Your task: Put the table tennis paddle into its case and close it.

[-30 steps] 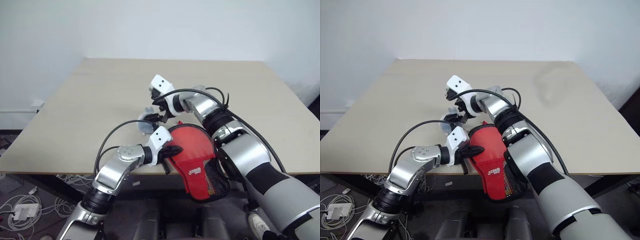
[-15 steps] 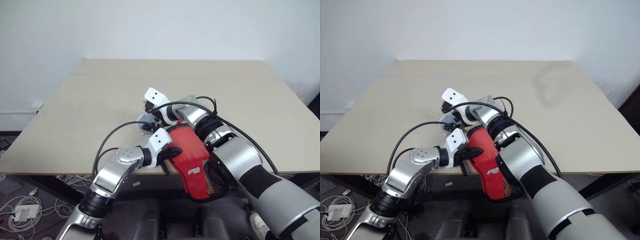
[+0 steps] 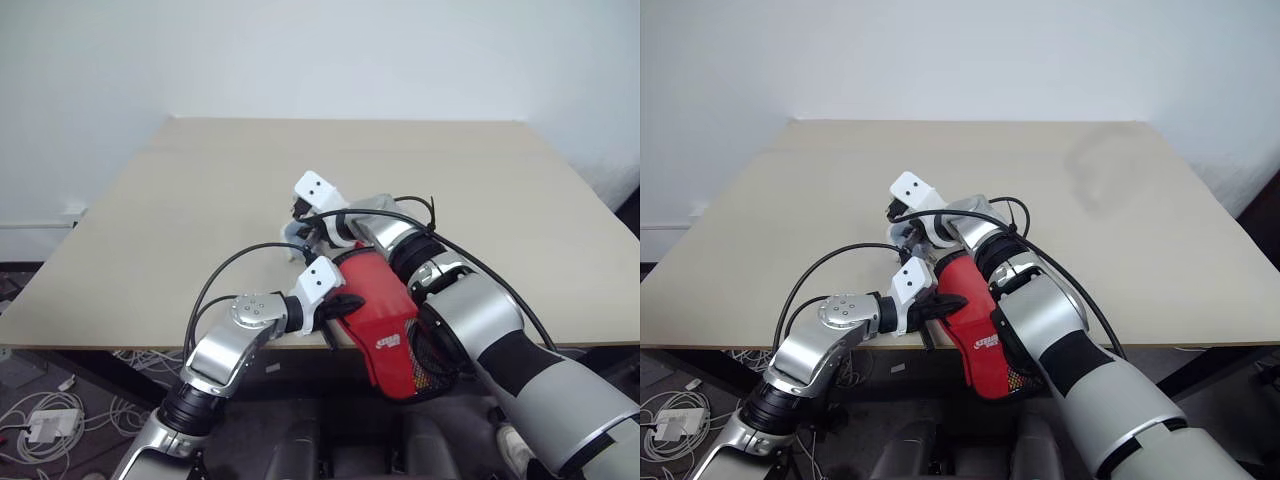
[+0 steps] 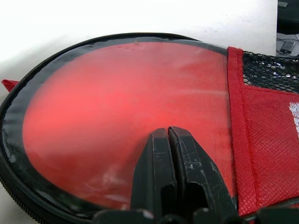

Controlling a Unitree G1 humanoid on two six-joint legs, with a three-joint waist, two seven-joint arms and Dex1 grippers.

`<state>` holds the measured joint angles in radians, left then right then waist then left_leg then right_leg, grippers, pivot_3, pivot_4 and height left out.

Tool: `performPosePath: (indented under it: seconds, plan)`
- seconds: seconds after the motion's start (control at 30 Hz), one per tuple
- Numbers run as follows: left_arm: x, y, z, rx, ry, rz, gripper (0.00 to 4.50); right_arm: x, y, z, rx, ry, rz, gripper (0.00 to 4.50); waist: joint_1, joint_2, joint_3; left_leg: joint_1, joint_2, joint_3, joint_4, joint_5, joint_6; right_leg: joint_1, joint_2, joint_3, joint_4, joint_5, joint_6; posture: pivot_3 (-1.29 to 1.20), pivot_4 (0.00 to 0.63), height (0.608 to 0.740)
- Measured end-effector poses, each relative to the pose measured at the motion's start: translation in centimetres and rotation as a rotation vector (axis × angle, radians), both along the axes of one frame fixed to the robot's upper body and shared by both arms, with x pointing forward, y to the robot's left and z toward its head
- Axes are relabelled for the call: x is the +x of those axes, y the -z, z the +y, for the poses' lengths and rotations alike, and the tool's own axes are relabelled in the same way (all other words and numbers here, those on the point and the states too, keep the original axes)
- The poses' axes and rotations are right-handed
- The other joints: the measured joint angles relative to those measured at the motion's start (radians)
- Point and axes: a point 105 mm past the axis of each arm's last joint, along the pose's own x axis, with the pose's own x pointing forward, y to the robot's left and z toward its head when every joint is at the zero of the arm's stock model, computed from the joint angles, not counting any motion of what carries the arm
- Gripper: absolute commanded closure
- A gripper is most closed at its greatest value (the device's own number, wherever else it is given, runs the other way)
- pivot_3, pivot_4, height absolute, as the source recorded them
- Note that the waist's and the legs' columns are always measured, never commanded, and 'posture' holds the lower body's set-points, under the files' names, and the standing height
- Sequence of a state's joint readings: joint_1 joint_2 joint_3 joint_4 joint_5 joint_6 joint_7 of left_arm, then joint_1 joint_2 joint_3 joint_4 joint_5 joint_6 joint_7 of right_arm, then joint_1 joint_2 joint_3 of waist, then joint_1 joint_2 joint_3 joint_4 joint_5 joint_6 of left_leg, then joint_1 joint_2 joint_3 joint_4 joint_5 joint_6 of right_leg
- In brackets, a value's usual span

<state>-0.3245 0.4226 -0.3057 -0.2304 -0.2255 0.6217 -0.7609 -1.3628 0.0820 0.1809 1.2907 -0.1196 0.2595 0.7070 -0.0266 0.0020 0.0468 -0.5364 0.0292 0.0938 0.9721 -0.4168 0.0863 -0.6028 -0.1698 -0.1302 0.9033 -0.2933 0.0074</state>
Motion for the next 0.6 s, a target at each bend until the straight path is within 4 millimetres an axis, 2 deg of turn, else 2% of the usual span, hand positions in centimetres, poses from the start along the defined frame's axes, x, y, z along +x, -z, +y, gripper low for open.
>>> performPosePath:
  seconds: [0.13, 0.4, 0.6]
  plan:
    - [0.0, -0.2, 0.2, 0.014, 0.024, 0.001, 4.5, 1.0, -0.4, -1.6, 0.016, 0.072, -0.005, 4.5, -0.001, 0.0, 0.0, 0.0, 0.0, 0.0, 0.0, 0.0, 0.0, 0.0, 0.0, 0.0, 0.0, 0.0, 0.0, 0.0, 0.0, 0.654]
    - [1.4, -1.3, -0.2, 0.03, 0.054, 0.004, 4.5, 1.8, -0.7, -2.7, 0.05, 0.149, -0.009, 4.5, -0.012, 0.0, 0.0, -0.001, 0.0, 0.0, 0.001, 0.0, 0.001, 0.0, 0.0, 0.0, 0.0, 0.0, 0.0, 0.0, 0.0, 0.654]
    - [1.3, -0.8, -0.6, 0.039, 0.077, 0.027, 4.5, 3.0, -0.4, -5.1, 0.071, 0.263, -0.02, 4.5, -0.023, 0.0, 0.0, -0.001, 0.0, 0.001, 0.001, 0.0, 0.001, -0.001, 0.0, 0.002, 0.0, 0.0, 0.001, 0.0, 0.0, 0.654]
